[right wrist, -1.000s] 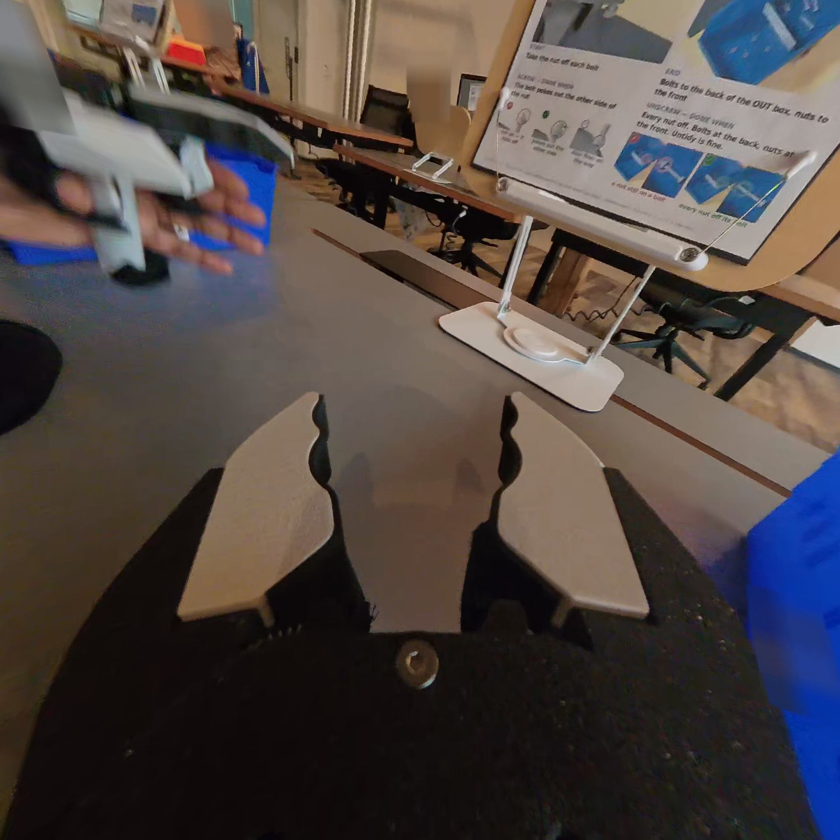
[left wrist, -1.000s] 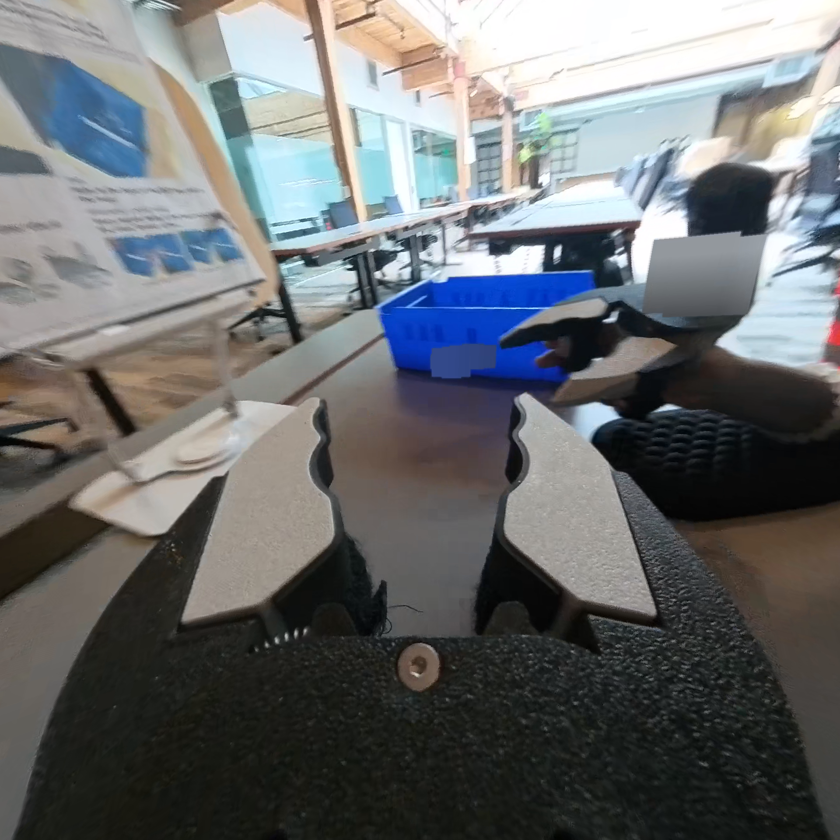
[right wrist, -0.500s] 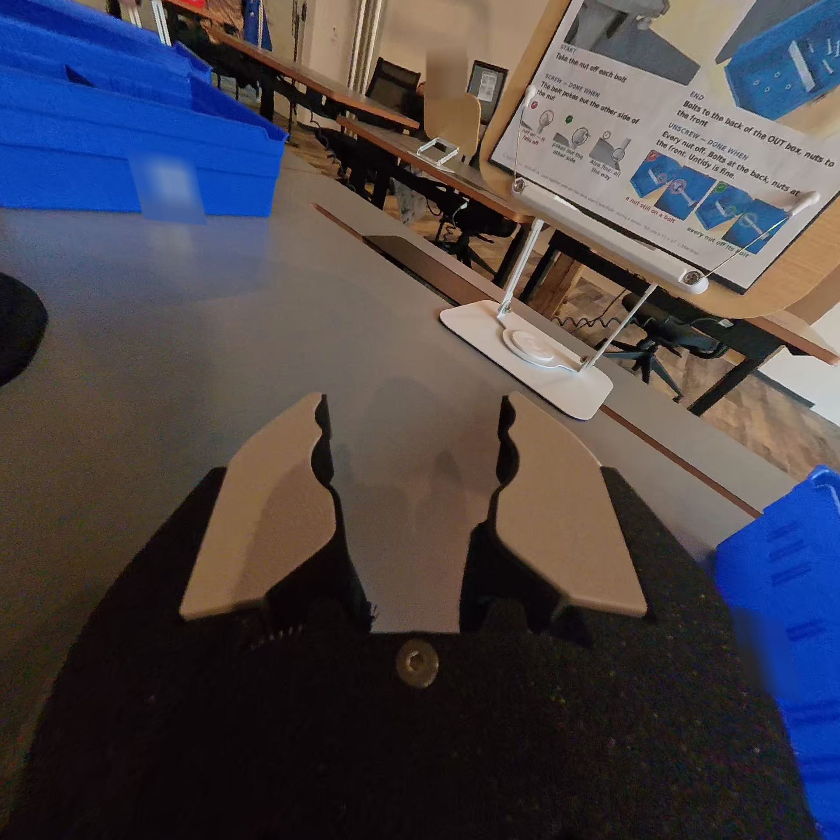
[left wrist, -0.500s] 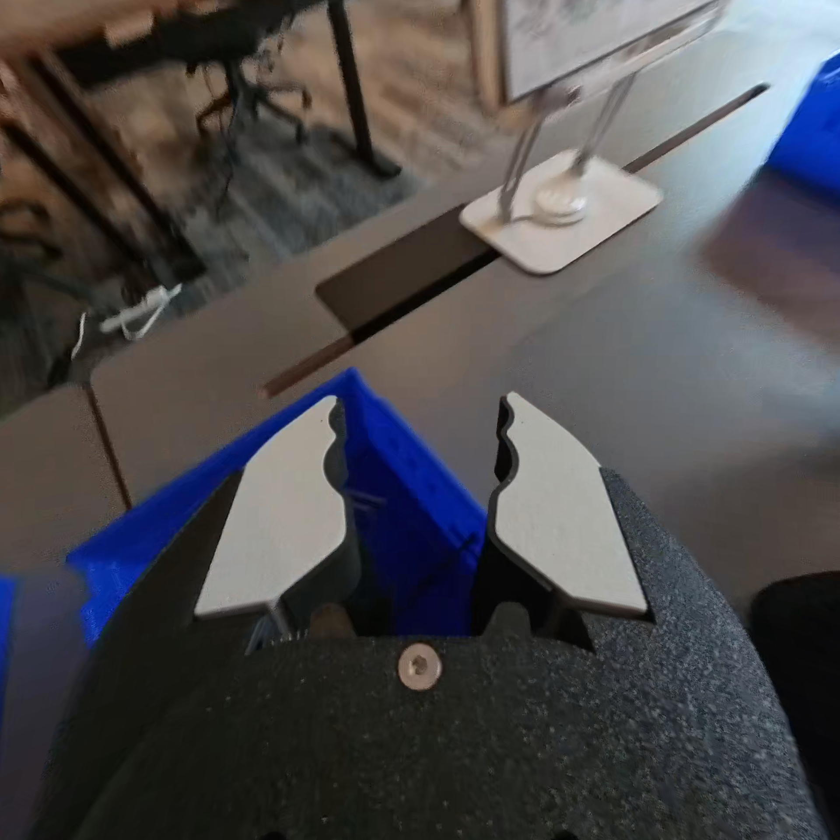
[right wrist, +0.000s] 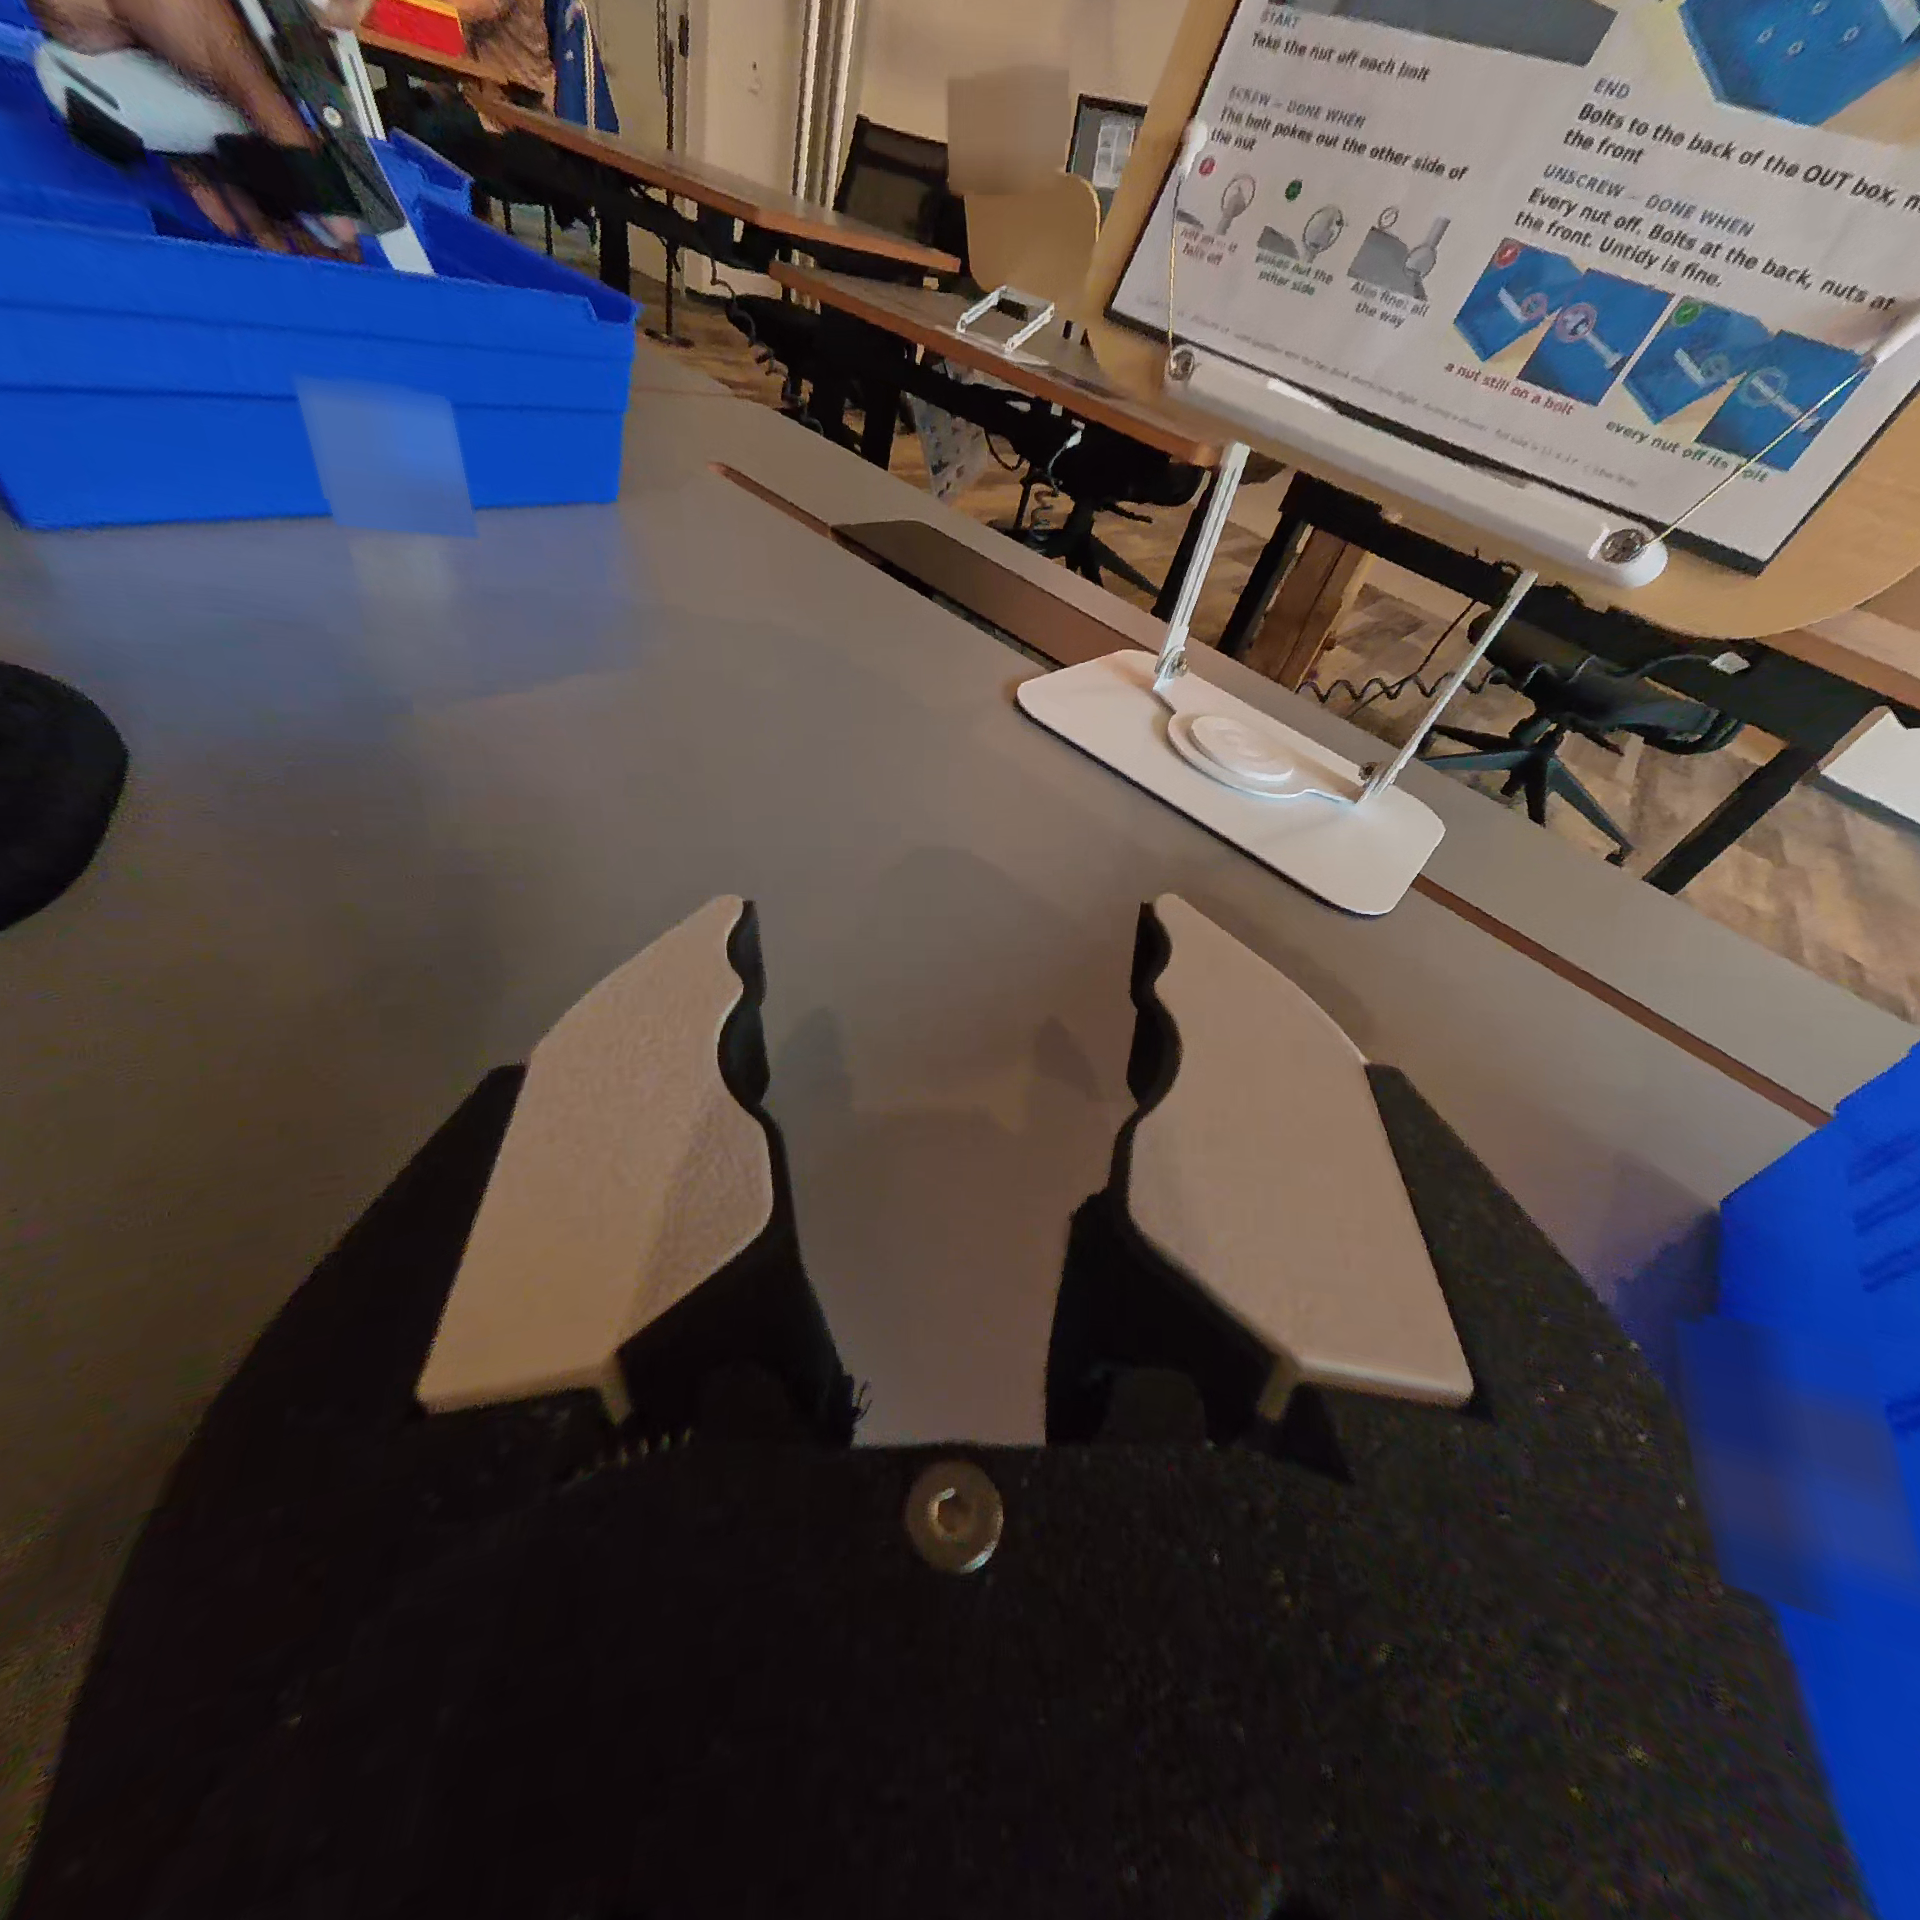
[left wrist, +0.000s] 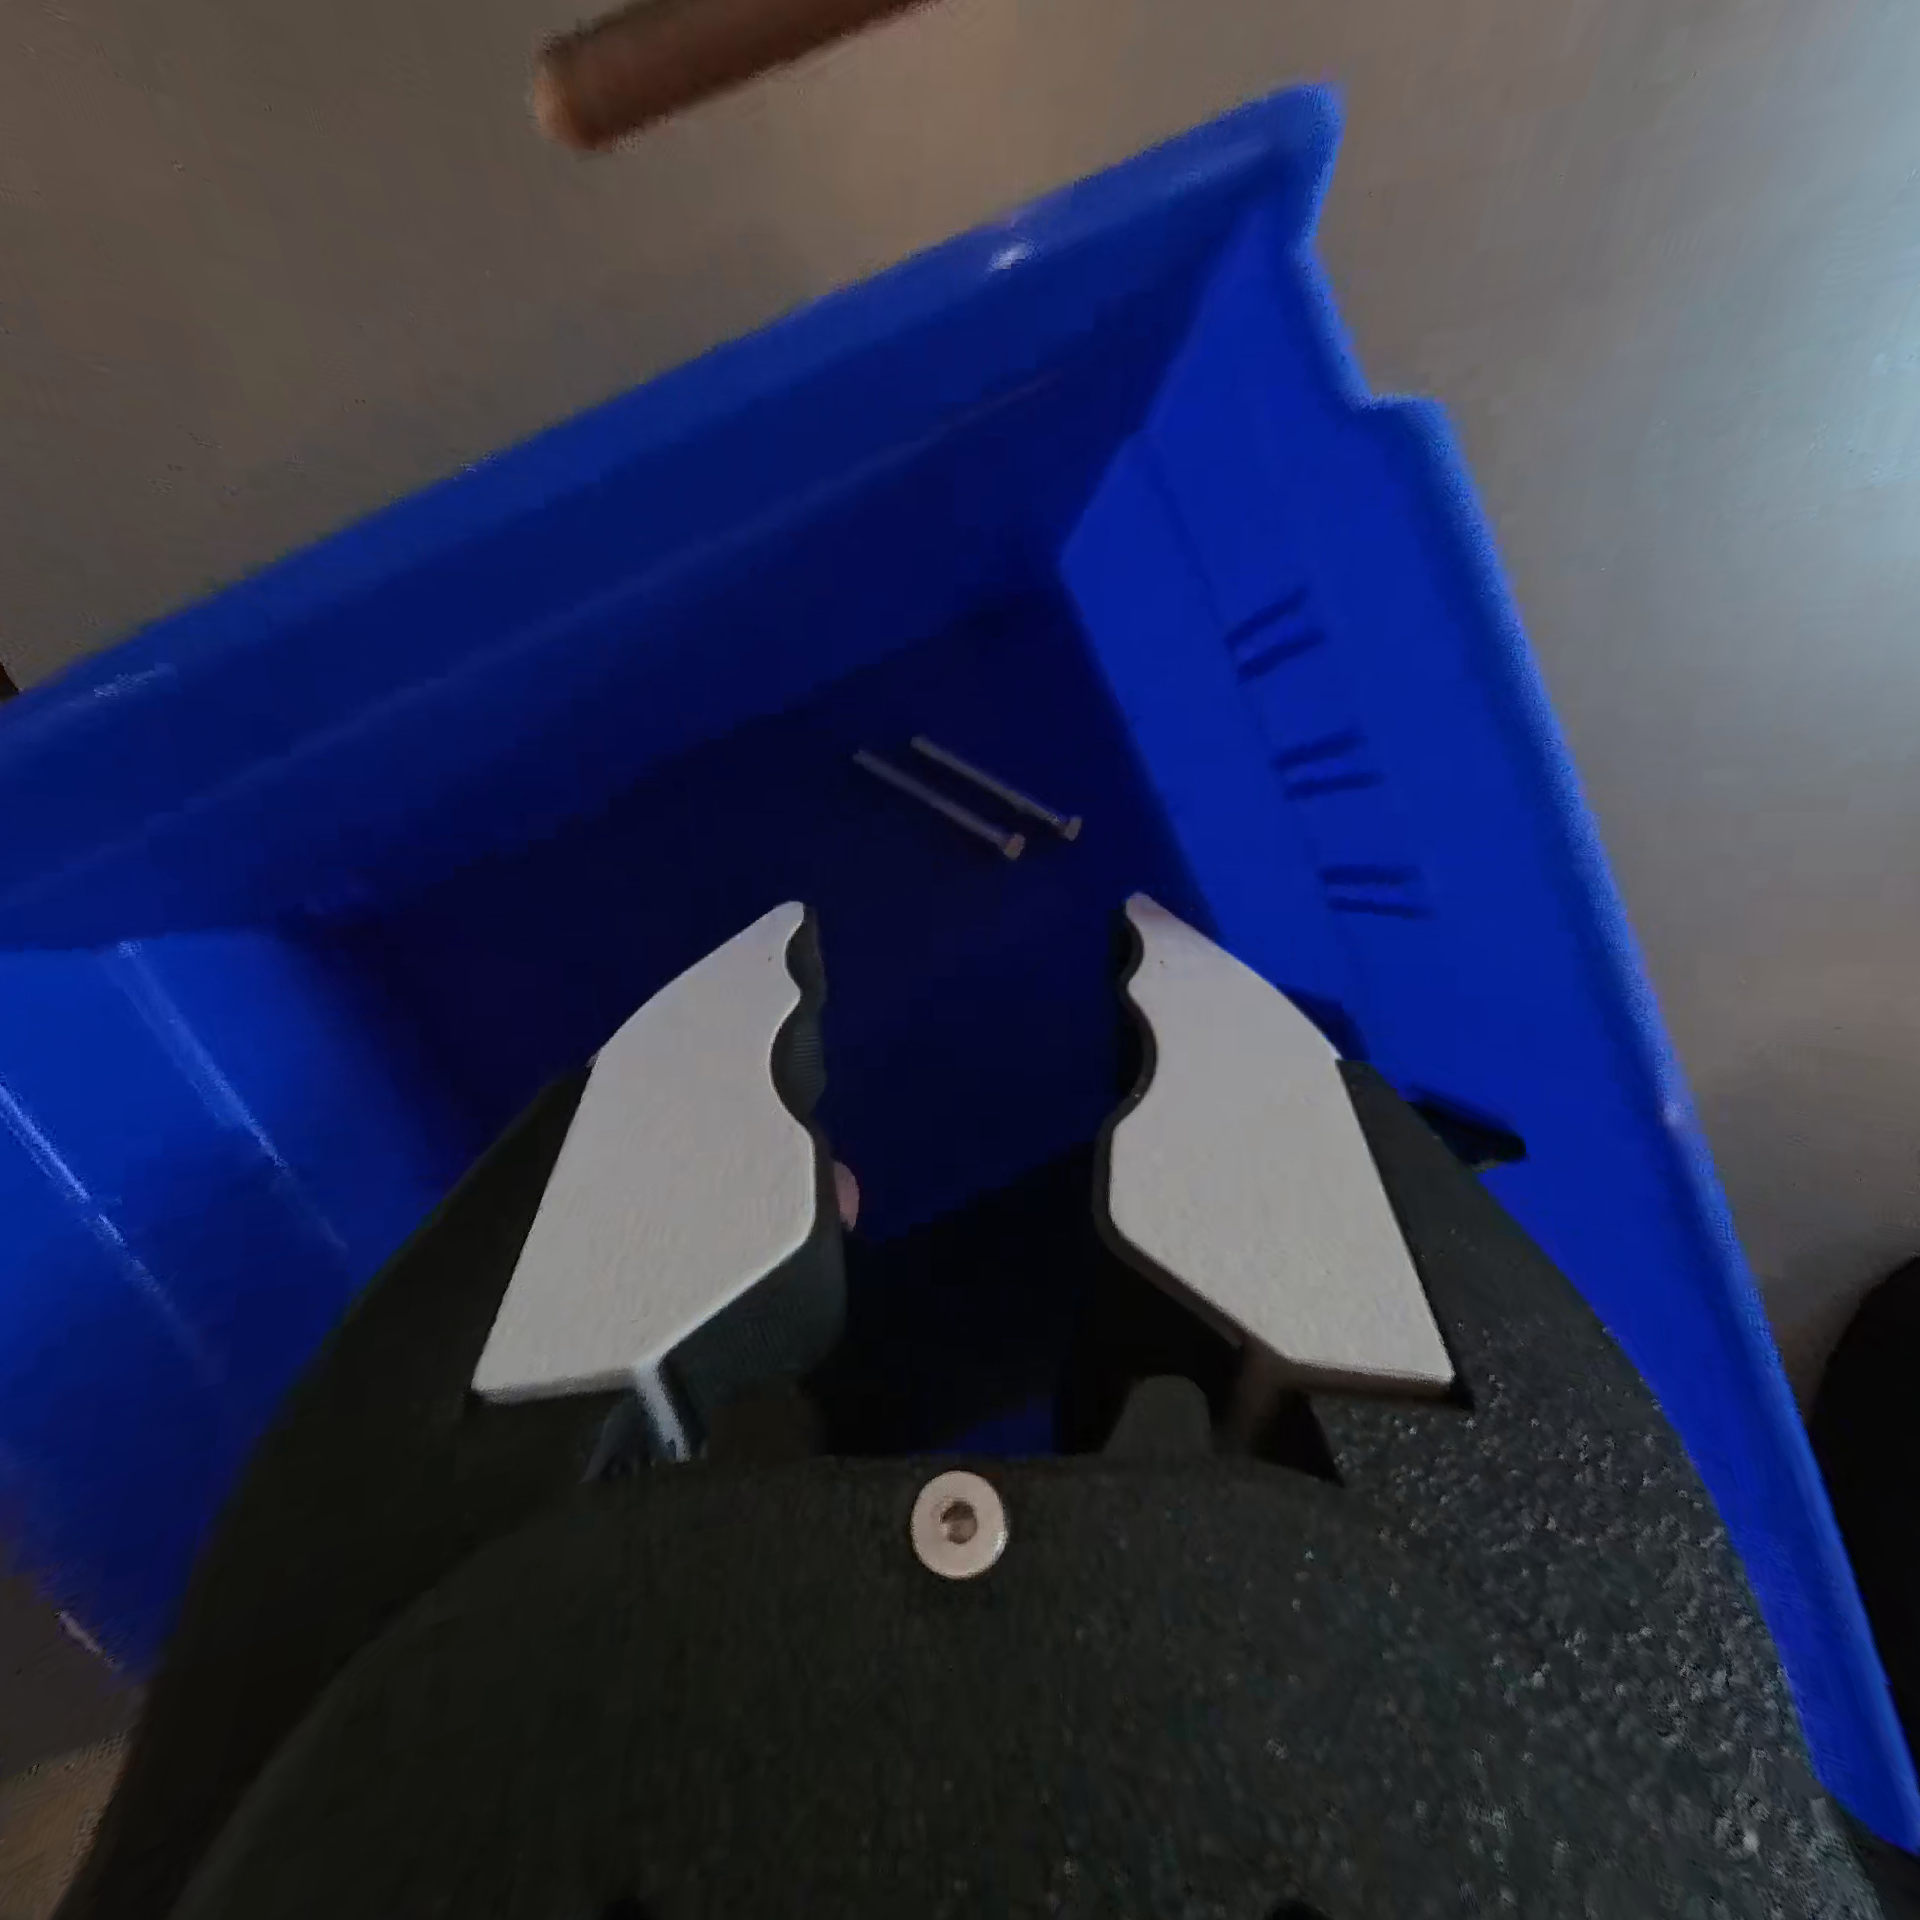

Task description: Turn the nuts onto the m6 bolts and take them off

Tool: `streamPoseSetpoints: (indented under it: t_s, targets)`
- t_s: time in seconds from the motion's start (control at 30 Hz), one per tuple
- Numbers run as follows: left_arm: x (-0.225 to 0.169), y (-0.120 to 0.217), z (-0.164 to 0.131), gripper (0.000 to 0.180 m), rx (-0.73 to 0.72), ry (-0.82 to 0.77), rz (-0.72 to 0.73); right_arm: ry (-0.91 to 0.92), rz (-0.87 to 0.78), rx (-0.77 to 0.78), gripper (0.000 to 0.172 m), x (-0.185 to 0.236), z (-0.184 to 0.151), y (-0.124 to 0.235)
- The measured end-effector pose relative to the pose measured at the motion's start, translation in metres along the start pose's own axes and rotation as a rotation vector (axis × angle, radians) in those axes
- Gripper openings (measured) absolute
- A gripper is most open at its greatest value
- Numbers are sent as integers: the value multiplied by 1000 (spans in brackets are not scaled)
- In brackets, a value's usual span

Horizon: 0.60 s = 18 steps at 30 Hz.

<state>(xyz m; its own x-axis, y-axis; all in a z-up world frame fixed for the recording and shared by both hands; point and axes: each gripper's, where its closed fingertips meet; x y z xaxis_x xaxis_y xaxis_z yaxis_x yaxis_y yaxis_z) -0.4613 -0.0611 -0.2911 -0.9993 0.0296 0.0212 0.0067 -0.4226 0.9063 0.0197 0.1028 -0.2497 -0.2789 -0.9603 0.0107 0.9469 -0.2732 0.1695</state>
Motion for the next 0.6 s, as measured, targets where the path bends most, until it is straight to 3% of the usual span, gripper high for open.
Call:
streamPoseSetpoints:
  t_s: [0.17, 0.3, 0.6]
  targets:
    - [11, -18, -15, 54, 206, -12, 21, -22, -13, 5, 68, -5, -2, -1]
    - [11, -29, -3, 53, 177, 23, -6, -29, -32, 9, 68, -10, -4, -1]
    - [10, -44, -9, 51, 207, 54, -19, -23, -40, 11, 67, -12, -4, -1]
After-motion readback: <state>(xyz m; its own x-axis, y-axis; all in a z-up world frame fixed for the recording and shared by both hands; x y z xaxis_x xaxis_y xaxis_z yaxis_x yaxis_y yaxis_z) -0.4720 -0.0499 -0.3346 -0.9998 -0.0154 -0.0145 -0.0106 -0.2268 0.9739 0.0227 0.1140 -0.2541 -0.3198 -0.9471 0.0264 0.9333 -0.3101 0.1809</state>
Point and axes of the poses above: each gripper's, where its closed fingertips meet, y back along the fingers, z out of its top, x = y × z across the jaws, and after that the axes turned 15 degrees about -y, right-handed
